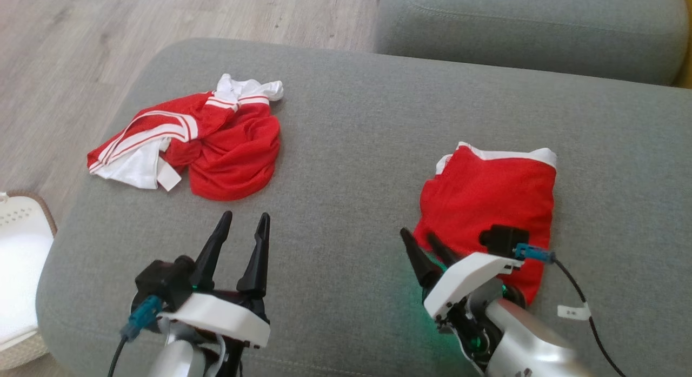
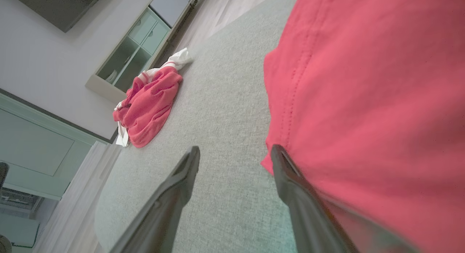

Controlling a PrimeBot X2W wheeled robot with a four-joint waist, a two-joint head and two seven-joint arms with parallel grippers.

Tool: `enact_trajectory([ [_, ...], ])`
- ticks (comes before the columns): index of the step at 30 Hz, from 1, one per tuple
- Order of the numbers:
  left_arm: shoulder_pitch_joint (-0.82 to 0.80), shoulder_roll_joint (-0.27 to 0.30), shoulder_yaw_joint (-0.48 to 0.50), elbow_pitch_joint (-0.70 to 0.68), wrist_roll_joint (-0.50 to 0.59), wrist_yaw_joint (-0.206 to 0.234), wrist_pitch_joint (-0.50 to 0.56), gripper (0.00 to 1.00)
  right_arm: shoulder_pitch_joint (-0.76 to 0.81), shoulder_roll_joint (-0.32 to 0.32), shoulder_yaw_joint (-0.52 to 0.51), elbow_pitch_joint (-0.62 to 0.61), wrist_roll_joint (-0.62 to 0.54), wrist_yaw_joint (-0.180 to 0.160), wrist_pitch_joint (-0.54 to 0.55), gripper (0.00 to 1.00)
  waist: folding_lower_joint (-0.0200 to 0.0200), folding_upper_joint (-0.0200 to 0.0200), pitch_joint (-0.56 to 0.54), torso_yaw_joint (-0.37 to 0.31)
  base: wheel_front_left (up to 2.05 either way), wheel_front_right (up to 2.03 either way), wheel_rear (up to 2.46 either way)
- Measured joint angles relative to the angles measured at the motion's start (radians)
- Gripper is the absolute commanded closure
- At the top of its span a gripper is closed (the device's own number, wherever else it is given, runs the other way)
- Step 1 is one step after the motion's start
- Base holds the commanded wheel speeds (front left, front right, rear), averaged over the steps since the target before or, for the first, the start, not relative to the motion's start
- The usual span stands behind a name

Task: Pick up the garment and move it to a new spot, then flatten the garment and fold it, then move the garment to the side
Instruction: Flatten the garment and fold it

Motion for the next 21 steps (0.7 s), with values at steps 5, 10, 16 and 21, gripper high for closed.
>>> enact_trajectory([
  [5, 0.0, 0.0, 0.001, 0.0, 0.0, 0.001, 0.0, 0.0, 0.0, 0.0, 0.064, 0.005, 0.069, 0.0, 0.024, 0.0, 0.0, 0.0, -0.01, -0.014, 0.0, 0.0, 0.0],
  [10, 0.001, 0.0, 0.011, -0.001, 0.0, 0.001, 0.0, 0.0, -0.011, 0.0, 0.101, 0.003, 0.1, 0.0, -0.006, 0.0, 0.0, 0.0, -0.023, -0.047, 0.0, 0.0, 0.0],
  [16, 0.017, 0.0, 0.029, -0.022, 0.0, 0.002, 0.0, 0.0, -0.082, -0.005, 0.065, 0.0, -0.004, 0.0, -0.068, 0.0, 0.0, 0.0, -0.038, -0.102, 0.0, 0.0, 0.0],
  [21, 0.022, 0.0, 0.045, -0.052, -0.003, 0.01, 0.0, 0.0, -0.087, -0.074, -0.168, -0.08, -0.279, 0.0, -0.074, 0.0, 0.0, 0.0, -0.045, -0.159, 0.0, 0.0, 0.0],
])
